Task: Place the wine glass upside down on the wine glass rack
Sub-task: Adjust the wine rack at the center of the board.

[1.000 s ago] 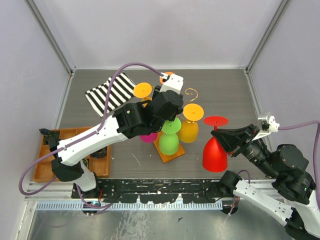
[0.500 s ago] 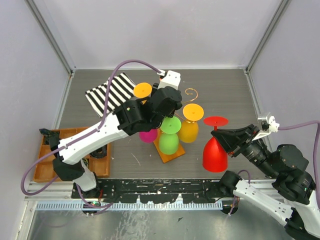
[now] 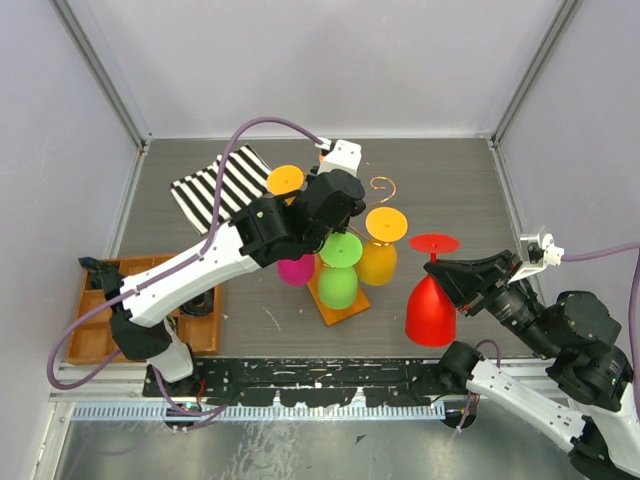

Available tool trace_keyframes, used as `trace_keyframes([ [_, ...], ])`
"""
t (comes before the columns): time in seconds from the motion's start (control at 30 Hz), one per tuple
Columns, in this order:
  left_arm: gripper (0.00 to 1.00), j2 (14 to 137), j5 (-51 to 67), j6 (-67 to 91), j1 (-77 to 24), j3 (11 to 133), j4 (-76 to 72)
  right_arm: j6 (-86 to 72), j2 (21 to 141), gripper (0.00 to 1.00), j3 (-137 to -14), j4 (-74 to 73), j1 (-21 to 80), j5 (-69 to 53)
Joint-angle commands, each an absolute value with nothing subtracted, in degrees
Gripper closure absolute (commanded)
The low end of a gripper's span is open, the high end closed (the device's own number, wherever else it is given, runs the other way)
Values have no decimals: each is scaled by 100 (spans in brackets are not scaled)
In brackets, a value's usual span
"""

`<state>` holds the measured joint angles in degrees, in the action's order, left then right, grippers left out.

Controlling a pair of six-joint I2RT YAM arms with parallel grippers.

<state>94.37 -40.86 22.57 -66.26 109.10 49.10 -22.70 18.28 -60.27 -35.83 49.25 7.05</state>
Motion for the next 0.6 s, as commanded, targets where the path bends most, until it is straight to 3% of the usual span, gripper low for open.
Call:
trace_keyframes([
  [0.0,56,9457,-3958,2405,-6581,10888,4821,-2367,1784,99,-6177,-3445,4913,807],
  [0.2,56,9363,-3771,2456,-6557,10790,4888,-2399,1767,99,-6169,-3454,4917,808],
  [0.57,86,9078,-3365,1934,-6208,10632,5066,-2440,1707,99,-6047,-3480,4918,838],
])
